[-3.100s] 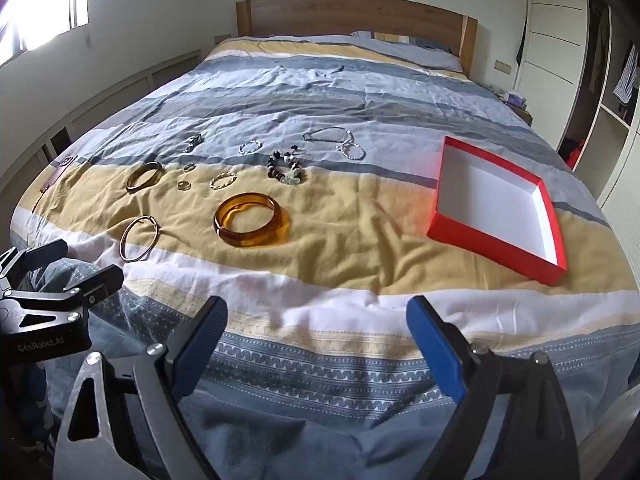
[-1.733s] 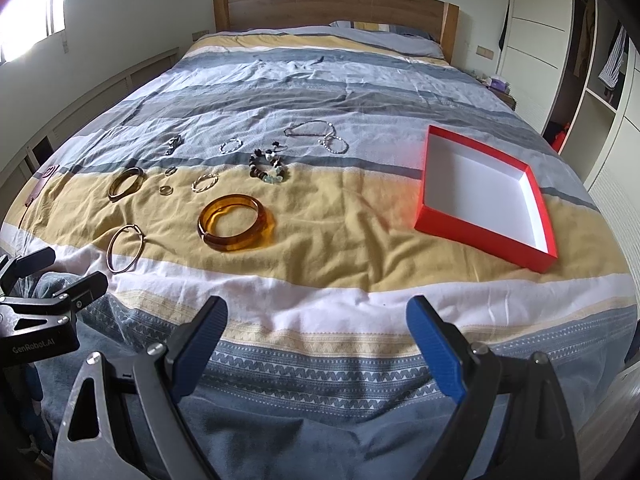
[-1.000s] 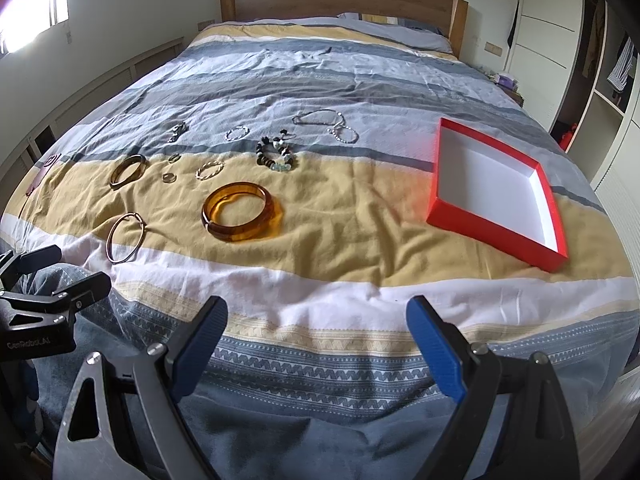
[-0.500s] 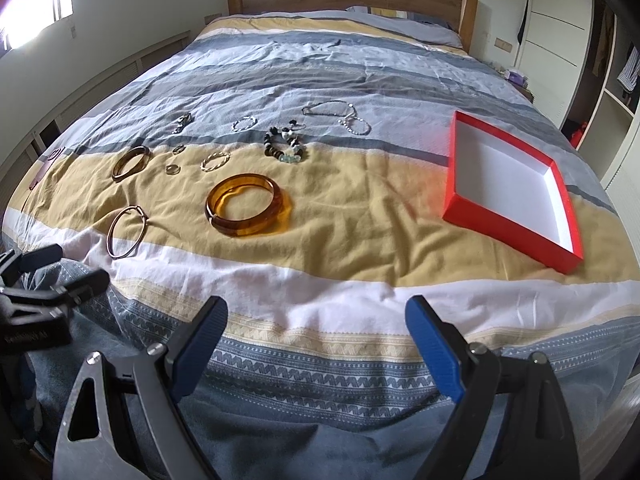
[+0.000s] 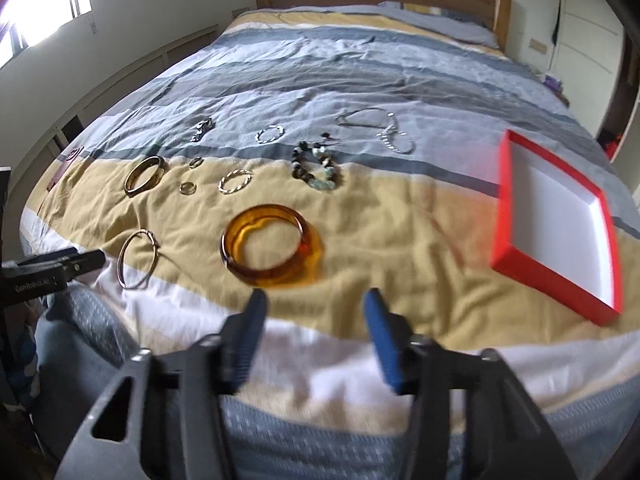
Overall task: Organize jewelry
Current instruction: 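Grasp the silver hoop bangle with the left tool while the right tool grasps the amber bangle, then carry the silver hoop and amber bangle over the red box with both tools, then lower both bangles into the box and open both tools, then move both tools back over the remaining jewelry on the bed, then grasp a small silver ring with the left tool while the right tool grasps the beaded bracelet, then carry the silver ring and beaded bracelet over the red box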
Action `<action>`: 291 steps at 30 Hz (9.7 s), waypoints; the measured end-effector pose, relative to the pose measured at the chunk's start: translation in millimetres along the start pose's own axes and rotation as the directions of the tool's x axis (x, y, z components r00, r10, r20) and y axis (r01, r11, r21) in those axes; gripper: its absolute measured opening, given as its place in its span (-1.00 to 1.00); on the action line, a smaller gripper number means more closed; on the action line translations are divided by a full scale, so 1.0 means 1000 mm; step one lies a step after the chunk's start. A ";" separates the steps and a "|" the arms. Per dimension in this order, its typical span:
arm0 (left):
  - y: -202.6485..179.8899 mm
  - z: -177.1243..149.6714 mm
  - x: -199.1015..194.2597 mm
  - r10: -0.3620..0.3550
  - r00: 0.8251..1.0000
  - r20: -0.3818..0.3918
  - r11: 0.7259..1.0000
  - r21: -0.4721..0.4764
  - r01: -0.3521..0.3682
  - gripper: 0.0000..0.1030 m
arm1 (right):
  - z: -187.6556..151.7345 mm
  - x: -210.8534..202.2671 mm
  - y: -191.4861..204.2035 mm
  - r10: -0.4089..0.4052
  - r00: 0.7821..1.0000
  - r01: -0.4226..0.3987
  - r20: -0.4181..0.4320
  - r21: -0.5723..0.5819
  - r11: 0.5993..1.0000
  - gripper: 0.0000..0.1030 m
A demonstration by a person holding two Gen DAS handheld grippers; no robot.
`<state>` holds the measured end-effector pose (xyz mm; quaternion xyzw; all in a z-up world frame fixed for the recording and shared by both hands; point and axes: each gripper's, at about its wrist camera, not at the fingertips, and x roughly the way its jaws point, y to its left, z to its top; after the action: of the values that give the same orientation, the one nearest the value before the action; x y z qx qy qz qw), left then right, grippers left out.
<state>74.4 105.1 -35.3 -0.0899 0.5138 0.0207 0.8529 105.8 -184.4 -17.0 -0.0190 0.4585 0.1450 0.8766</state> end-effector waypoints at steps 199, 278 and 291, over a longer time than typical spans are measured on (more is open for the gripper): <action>-0.010 -0.028 -0.076 -0.009 0.987 0.163 1.000 -0.016 0.012 0.24 | 0.003 -0.084 -0.061 0.018 0.990 -0.017 0.139 -0.007 1.000 -0.14; -0.075 0.060 0.042 -0.103 0.991 0.085 0.988 0.121 0.092 -0.65 | 0.080 0.065 -0.033 0.184 0.982 -0.182 0.040 -0.044 0.982 -0.73; -0.088 0.026 -0.032 -0.140 0.975 0.175 0.980 0.166 0.111 -0.65 | 0.045 -0.031 -0.026 0.153 0.979 -0.148 0.138 -0.047 0.988 -0.73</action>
<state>93.6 24.7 16.9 -0.0534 0.4254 -0.0653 0.9011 132.0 -209.2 31.1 0.0102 0.3926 0.2200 0.8930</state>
